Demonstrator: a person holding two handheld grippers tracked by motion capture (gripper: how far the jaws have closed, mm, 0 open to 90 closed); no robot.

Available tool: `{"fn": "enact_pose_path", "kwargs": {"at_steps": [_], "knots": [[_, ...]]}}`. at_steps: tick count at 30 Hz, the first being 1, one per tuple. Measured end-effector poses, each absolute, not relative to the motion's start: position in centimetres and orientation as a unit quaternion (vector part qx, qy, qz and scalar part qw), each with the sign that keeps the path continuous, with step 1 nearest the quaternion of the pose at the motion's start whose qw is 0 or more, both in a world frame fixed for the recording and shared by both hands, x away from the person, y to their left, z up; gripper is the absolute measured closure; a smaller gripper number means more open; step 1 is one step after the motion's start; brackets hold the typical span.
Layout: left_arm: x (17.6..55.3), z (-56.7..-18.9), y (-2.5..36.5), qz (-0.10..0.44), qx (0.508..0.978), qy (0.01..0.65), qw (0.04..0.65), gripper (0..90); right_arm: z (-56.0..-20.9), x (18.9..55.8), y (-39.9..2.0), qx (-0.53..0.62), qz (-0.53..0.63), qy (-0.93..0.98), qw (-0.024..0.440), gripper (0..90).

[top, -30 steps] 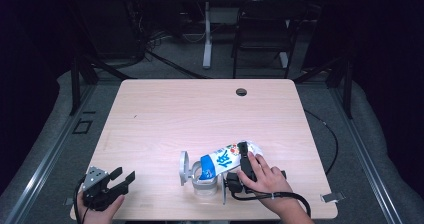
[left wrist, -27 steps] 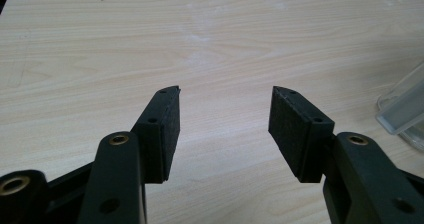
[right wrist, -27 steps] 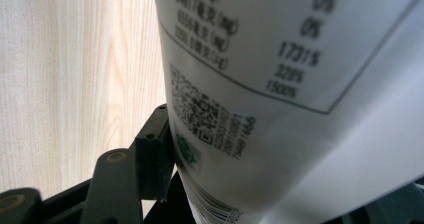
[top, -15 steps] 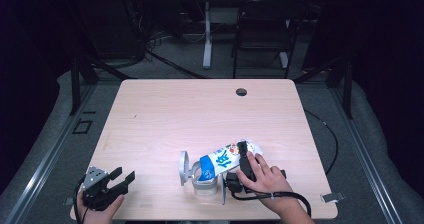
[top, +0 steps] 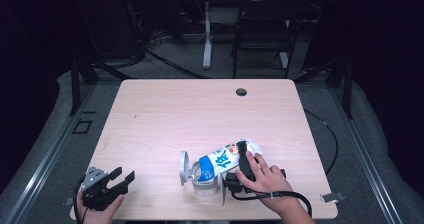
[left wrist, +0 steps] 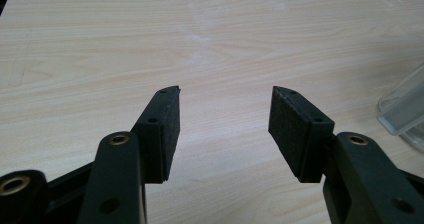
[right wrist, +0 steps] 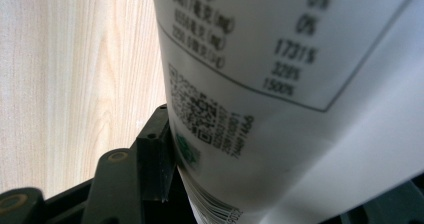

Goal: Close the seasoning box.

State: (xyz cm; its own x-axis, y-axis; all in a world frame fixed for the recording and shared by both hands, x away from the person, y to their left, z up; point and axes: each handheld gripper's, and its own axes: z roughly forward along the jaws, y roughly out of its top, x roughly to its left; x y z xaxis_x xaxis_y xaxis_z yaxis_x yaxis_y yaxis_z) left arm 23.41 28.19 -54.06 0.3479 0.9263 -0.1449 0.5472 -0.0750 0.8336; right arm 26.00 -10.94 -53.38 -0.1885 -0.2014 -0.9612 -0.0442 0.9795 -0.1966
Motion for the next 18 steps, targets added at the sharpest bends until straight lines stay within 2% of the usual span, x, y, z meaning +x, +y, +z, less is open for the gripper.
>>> {"fn": "enact_pose_path", "kwargs": {"at_steps": [18], "knots": [[23.44,-54.14,28.31,0.219,0.7,0.529,0.427,46.5,-53.25,25.9,-10.86,-0.087,-0.07,0.762,0.638,42.0]]}}
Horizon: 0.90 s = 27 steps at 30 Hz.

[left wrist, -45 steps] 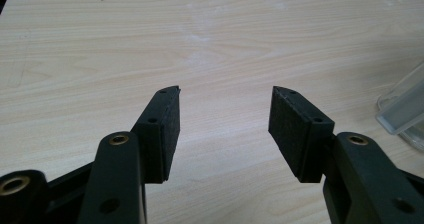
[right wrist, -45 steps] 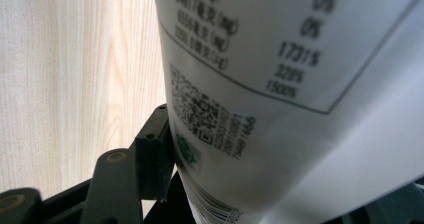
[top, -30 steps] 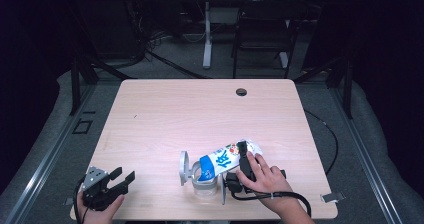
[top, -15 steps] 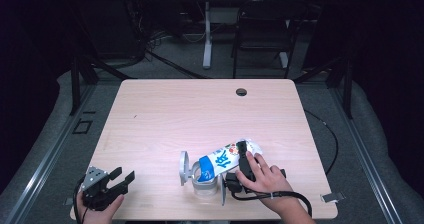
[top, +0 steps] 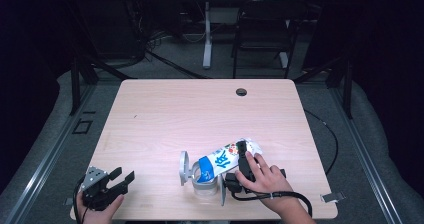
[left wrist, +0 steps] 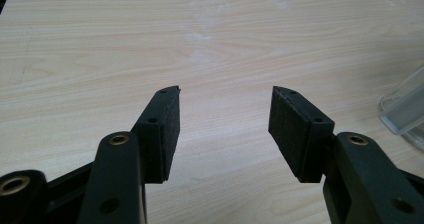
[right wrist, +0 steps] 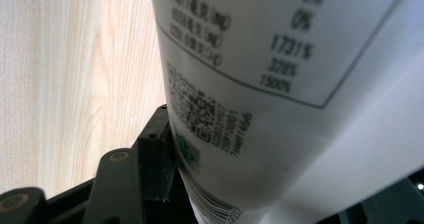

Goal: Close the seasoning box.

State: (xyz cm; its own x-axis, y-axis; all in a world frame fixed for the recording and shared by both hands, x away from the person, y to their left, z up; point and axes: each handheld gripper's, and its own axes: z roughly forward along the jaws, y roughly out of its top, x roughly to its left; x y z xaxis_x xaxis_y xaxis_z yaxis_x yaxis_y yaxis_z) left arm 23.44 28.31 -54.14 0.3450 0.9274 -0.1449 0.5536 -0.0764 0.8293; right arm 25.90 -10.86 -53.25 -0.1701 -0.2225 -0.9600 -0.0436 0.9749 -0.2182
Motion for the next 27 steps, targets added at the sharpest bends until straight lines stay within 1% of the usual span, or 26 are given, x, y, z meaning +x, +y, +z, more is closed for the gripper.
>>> {"fn": "enact_pose_path", "kwargs": {"at_steps": [27], "knots": [[23.49,-54.19,28.34,0.219,0.7,0.529,0.427,46.6,-53.21,25.89,-10.79,-0.087,-0.07,0.759,0.642,42.8]]}}
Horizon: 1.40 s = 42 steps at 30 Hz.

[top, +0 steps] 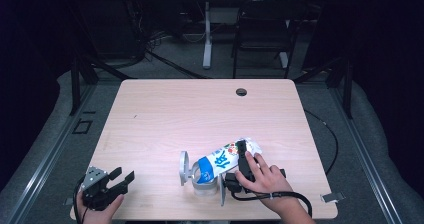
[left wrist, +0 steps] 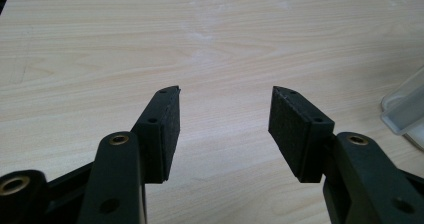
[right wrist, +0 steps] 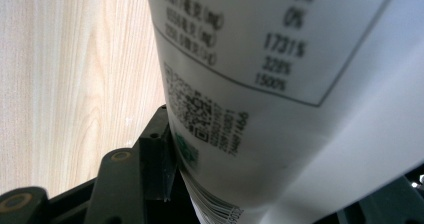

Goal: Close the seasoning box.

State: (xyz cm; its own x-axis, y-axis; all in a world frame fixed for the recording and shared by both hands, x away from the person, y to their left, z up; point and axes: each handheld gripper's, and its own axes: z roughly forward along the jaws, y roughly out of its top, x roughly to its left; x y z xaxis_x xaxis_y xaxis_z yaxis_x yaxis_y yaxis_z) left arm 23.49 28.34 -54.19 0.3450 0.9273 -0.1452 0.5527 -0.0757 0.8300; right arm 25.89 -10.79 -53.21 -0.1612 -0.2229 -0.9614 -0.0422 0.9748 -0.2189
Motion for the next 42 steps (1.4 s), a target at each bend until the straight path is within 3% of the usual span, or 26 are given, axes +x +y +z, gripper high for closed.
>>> {"fn": "enact_pose_path", "kwargs": {"at_steps": [42], "knots": [[23.63,-54.23,28.29,0.22,0.699,0.529,0.428,46.6,-53.07,25.85,-10.7,-0.1,-0.082,0.753,0.645,43.1]]}}
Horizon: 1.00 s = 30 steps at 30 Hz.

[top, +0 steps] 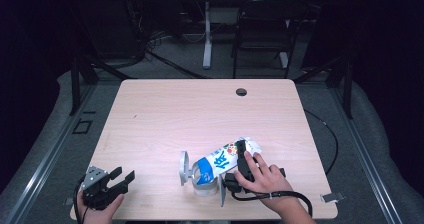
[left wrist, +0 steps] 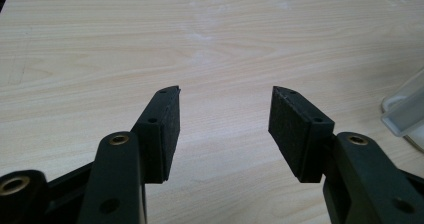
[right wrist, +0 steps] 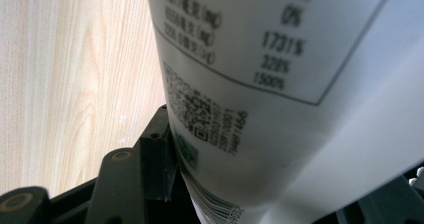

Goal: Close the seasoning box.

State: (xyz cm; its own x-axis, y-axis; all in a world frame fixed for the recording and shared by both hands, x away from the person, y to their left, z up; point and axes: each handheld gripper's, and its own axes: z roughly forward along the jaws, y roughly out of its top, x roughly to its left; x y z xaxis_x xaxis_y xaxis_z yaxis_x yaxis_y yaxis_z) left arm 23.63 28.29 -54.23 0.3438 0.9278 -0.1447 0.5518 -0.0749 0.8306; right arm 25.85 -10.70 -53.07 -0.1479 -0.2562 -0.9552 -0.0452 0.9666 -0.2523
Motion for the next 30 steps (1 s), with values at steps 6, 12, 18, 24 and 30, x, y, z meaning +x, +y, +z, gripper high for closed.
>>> {"fn": "enact_pose_path", "kwargs": {"at_steps": [6,12,18,24,30], "knots": [[23.63,-54.27,28.29,0.218,0.699,0.53,0.428,46.5,-53.05,25.86,-10.71,-0.102,-0.082,0.753,0.645,43.2],[23.63,-54.3,28.32,0.218,0.699,0.53,0.428,46.5,-53.05,25.86,-10.71,-0.104,-0.083,0.752,0.645,43.2],[23.63,-54.3,28.35,0.218,0.699,0.53,0.427,46.5,-53.0,25.87,-10.71,-0.105,-0.083,0.753,0.645,43.2],[23.64,-54.34,28.38,0.217,0.7,0.531,0.426,46.6,-52.99,25.88,-10.71,-0.105,-0.083,0.752,0.645,43.3],[23.63,-54.38,28.38,0.217,0.699,0.532,0.425,46.5,-52.98,25.88,-10.7,-0.106,-0.084,0.752,0.645,43.3]]}}
